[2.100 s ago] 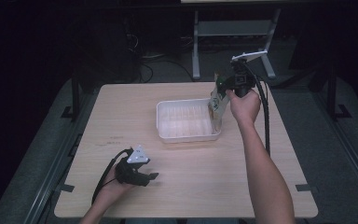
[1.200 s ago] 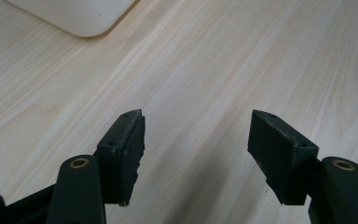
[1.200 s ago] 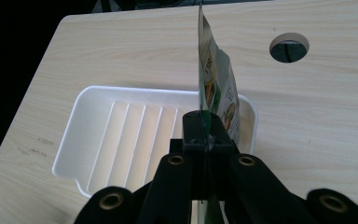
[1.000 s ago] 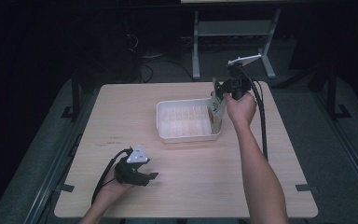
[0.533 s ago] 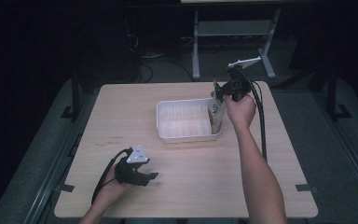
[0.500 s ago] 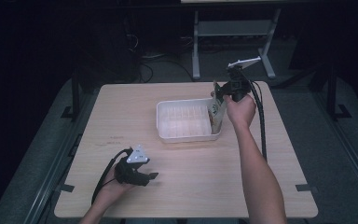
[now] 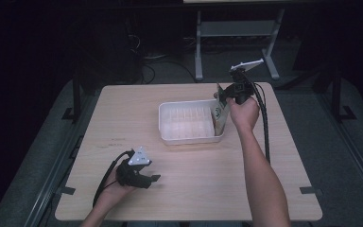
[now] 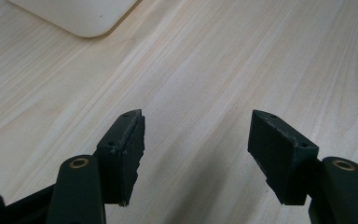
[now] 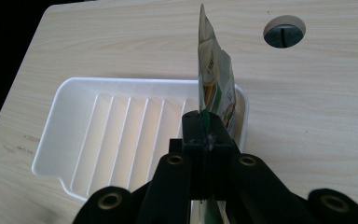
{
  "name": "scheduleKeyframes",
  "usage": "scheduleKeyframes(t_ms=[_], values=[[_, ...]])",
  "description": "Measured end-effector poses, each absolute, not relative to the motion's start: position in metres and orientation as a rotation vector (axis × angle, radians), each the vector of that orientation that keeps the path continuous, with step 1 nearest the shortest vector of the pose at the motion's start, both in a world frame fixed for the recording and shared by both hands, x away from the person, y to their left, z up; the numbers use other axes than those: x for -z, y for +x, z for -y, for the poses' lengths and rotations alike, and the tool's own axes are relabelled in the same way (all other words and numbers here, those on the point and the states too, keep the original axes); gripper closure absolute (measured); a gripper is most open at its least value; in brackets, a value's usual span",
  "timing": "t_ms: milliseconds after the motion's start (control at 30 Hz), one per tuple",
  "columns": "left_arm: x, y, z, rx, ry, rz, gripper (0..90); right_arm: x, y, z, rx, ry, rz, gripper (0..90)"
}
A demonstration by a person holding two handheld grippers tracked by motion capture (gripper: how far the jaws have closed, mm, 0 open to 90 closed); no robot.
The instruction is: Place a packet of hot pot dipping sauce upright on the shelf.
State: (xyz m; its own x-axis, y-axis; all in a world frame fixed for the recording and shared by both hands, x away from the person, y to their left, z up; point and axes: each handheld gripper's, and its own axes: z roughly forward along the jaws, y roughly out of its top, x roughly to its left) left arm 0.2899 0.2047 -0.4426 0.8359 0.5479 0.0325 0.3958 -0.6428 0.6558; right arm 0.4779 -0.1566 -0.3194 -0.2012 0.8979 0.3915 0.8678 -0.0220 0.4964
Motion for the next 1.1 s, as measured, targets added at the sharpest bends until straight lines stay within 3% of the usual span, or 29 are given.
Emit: scheduleKeyframes(t_ms=[867,1100], values=[[0.4431,0.2892,-0.2022,-0.29,2.35,-0.683,35.3,0.318,0.4701,0.1643,-0.977,1.921,-2.189,86.4],[0.443,0.2897,-0.2034,-0.292,2.345,-0.689,35.2,0.3176,0.4687,0.1633,-0.958,1.908,-2.218,82.0]])
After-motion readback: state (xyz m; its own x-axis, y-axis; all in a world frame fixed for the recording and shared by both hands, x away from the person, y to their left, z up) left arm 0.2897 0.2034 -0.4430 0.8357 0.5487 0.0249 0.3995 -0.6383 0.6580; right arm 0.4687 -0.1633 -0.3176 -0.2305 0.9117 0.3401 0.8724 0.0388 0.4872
